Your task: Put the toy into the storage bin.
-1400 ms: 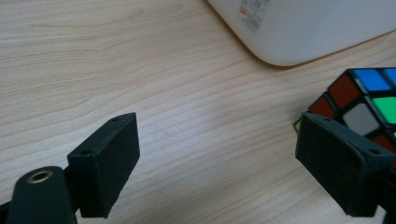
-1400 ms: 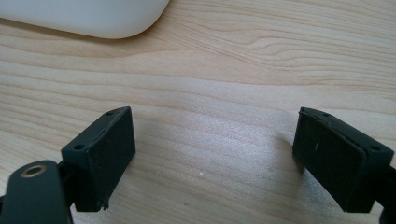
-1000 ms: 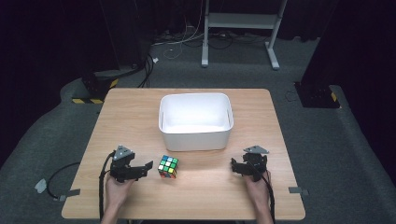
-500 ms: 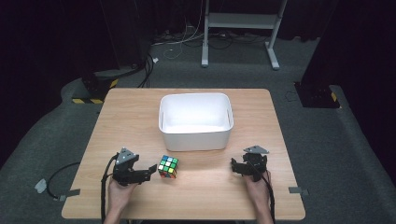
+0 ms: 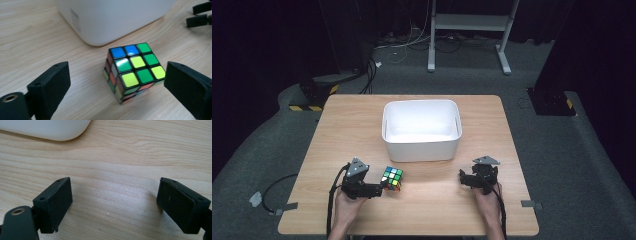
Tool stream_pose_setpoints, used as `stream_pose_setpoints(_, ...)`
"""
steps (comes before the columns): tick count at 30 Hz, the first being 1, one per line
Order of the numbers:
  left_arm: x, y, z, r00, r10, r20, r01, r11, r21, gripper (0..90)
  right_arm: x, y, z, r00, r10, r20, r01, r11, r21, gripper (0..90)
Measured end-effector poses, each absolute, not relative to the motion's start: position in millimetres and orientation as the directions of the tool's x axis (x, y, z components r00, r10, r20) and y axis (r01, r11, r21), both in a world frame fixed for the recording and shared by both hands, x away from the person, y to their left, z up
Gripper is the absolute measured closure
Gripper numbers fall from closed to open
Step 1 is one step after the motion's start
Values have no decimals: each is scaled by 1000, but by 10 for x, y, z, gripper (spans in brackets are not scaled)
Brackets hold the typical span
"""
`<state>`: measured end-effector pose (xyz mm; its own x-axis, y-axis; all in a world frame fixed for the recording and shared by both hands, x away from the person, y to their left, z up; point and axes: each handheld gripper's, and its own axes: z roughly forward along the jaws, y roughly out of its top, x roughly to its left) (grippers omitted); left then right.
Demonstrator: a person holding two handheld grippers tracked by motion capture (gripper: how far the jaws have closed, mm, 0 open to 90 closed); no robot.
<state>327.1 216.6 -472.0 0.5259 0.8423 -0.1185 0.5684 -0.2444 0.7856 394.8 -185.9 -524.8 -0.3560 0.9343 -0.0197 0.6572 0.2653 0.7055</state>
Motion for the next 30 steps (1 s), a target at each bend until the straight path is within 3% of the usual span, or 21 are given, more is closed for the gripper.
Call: stream_pose_setpoints(30,3474,1812,-4919,570,820,-48,563,-348,749,10,3946,-1856,-5248,-356,934,-20,657,265,706,129)
